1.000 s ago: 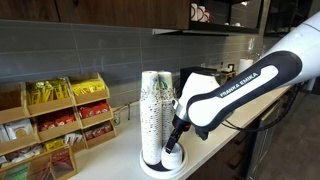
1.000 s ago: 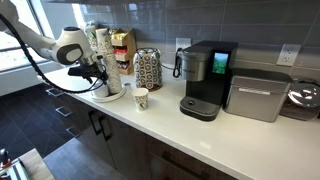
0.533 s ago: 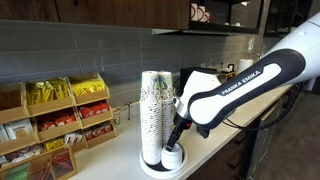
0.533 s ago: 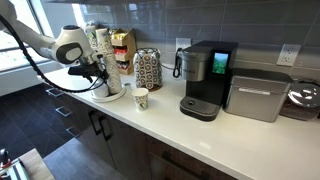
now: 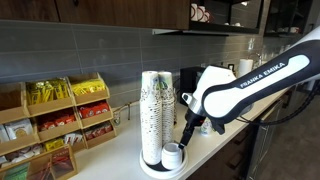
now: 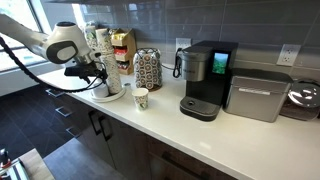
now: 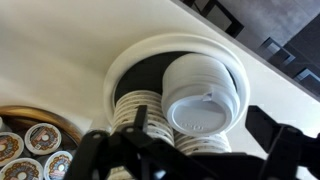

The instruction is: Put the white lid on the pile of lids on the tray

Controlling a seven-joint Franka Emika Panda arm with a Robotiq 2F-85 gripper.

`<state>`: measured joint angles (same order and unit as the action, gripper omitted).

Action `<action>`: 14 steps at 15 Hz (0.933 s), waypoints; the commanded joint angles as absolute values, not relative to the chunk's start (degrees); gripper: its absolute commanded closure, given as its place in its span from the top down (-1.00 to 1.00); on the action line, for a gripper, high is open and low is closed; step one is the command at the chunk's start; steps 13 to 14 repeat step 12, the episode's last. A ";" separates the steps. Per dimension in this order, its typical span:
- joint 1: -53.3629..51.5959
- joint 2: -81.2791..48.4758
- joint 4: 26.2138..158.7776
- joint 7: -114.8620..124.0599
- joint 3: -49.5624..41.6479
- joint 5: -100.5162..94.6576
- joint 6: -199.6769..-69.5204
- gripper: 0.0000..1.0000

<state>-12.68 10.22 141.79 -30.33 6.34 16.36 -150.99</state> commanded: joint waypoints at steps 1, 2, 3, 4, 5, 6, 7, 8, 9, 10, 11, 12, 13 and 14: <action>-15.34 18.85 148.93 -39.38 2.40 21.92 -151.28 1.00; -15.90 20.42 149.93 -41.03 1.31 22.85 -151.21 1.00; -16.57 22.09 150.91 -42.44 0.16 23.75 -150.90 1.00; -17.56 23.63 151.66 -44.25 -1.23 25.06 -150.48 1.00; -18.22 25.03 152.35 -45.20 -2.33 25.78 -150.25 1.00; -19.01 26.44 152.94 -46.20 -3.55 26.60 -149.87 1.00; -19.70 27.59 153.41 -46.97 -4.64 27.24 -149.71 1.00; -20.09 28.58 153.93 -47.30 -5.43 27.34 -149.80 1.00; -20.23 29.41 154.40 -47.44 -5.98 27.02 -150.17 1.00; -20.69 30.21 154.76 -47.61 -6.78 27.11 -150.31 1.00; -19.82 26.98 152.32 -44.95 -5.53 24.86 -150.80 1.00; -20.08 27.81 152.70 -45.12 -6.08 24.89 -150.79 1.00; -20.08 27.81 152.70 -45.12 -6.08 24.89 -150.79 1.00; -20.08 27.81 152.70 -45.12 -6.08 24.89 -150.79 1.00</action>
